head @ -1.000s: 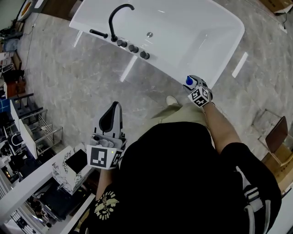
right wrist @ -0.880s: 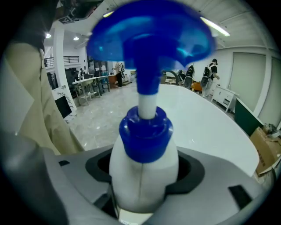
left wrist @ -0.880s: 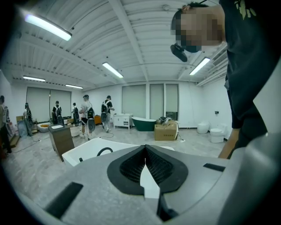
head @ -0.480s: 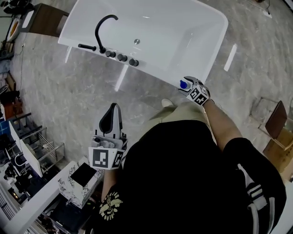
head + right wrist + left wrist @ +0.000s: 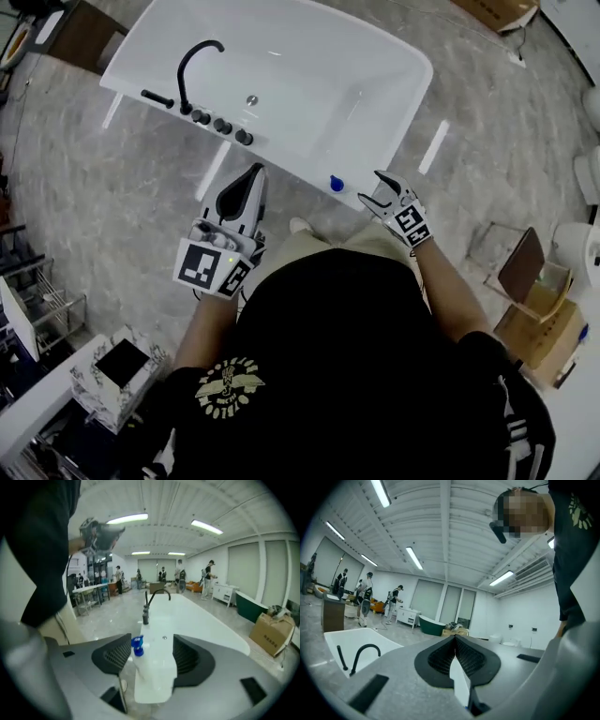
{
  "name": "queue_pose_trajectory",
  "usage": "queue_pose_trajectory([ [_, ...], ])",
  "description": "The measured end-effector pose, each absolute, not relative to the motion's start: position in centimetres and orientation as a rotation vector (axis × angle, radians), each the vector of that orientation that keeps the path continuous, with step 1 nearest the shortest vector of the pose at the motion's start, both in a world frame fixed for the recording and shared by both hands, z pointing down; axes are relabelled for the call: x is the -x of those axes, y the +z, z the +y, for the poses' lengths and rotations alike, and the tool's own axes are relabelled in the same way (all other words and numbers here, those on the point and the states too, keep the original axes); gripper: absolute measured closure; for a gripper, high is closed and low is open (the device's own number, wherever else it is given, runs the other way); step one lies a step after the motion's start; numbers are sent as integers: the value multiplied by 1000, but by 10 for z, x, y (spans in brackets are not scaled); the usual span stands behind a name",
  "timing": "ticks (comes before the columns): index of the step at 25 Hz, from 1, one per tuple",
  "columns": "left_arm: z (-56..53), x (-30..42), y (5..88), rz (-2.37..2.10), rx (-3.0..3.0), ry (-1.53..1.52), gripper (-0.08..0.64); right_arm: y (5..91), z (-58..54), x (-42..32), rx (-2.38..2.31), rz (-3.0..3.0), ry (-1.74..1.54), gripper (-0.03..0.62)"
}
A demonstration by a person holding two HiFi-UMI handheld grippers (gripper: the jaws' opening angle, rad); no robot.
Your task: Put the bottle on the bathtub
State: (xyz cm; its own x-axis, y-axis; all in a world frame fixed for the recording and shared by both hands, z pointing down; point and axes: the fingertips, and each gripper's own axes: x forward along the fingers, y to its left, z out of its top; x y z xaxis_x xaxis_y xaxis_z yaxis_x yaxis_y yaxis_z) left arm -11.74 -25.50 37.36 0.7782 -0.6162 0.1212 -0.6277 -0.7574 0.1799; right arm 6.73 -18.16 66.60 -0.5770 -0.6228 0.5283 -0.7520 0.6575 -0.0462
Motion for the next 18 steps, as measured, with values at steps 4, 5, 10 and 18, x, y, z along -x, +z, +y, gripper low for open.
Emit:
queue_pose_trajectory([
  [4, -263, 102, 344, -1032, -2819, 61, 552, 543, -194, -90, -1303, -2568, 356, 572],
  [5, -262, 96, 340, -1065, -2820, 65, 552, 513, -193, -96, -1333, -2636, 363, 577],
  [10, -238, 48, 328, -1232, -2787, 65, 552, 393, -176, -128, -1201, -2934, 222, 581],
  [18, -191, -40, 305, -1462, -2720, 37, 552, 347, -169, -207, -1048, -2989, 197, 581],
])
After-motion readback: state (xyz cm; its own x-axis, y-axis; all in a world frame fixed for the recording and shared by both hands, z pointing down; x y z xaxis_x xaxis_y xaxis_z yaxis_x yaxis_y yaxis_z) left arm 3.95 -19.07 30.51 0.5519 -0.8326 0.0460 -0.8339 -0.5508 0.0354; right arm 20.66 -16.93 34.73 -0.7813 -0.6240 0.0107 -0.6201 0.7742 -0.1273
